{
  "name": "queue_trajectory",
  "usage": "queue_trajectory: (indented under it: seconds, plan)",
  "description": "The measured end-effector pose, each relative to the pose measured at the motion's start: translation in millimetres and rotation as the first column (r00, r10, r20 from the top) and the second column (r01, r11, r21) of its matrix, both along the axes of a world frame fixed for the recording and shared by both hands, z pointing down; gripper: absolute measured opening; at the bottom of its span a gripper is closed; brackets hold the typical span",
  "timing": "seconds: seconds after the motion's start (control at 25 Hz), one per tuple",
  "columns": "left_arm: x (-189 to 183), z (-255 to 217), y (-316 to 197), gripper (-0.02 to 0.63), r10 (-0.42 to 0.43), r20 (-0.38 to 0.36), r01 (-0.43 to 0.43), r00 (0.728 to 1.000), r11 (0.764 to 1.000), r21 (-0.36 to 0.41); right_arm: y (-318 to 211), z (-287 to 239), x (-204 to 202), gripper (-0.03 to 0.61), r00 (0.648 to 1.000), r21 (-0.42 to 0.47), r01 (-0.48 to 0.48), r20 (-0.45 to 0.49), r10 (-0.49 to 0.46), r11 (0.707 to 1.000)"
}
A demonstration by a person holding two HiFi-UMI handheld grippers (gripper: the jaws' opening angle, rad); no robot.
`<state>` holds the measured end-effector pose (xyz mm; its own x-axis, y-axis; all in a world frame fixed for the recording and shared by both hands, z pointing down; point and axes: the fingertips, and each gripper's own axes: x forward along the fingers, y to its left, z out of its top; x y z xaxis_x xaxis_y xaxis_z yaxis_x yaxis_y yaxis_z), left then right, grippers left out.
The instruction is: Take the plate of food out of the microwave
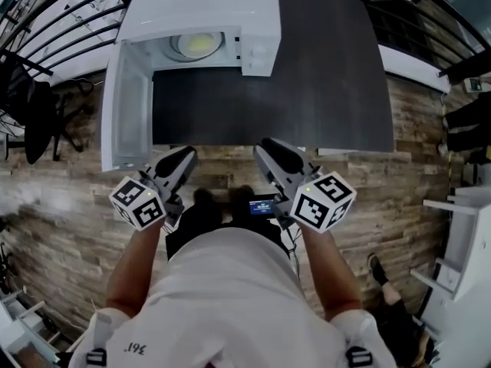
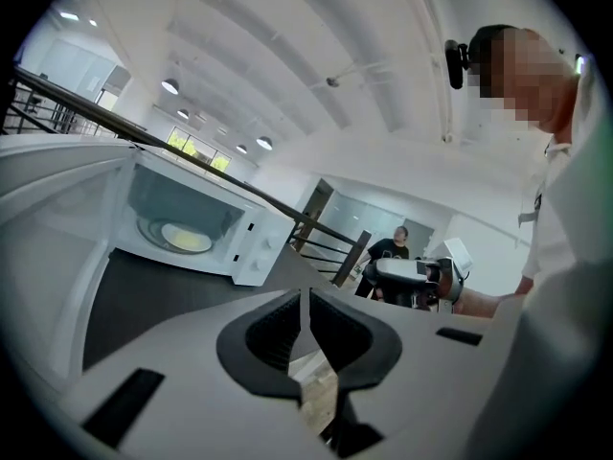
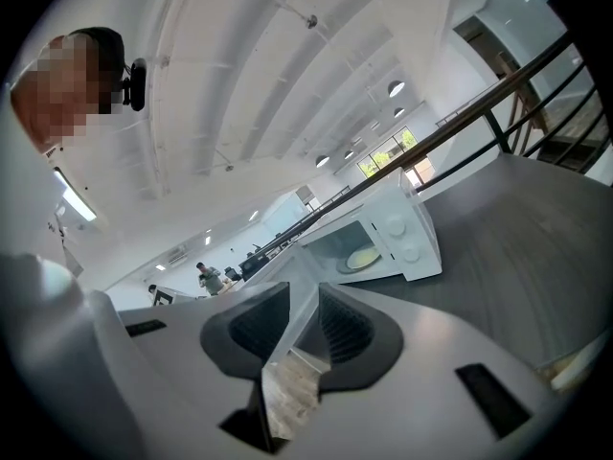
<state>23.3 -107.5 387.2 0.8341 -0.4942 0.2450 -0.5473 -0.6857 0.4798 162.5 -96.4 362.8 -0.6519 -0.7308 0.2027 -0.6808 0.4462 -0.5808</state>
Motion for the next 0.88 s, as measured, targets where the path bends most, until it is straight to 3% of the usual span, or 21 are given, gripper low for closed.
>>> queue_trajectory:
  seconds: [0.4, 0.68, 0.88]
  plan:
    - [-30, 30, -60, 0.034, 0.045, 0.113, -0.048, 0.993, 0.998, 0.032, -54, 5, -38, 0.097, 1.000, -0.017, -0.021, -0.018, 0.021, 1.000]
    - [-47, 48, -77, 0.034, 0.109, 0.124, -0.106, 0.986, 0.994, -0.028, -93, 10, -73, 0.097, 0.998, -0.045, -0.052, -0.030, 0.051, 0.998]
    - [-66, 53, -89, 0.034, 0.110, 0.100, -0.104, 0.989, 0.993, -0.061, -114, 22, -100, 0.097, 0.998, -0.070, -0.055, -0.039, 0.052, 0.996]
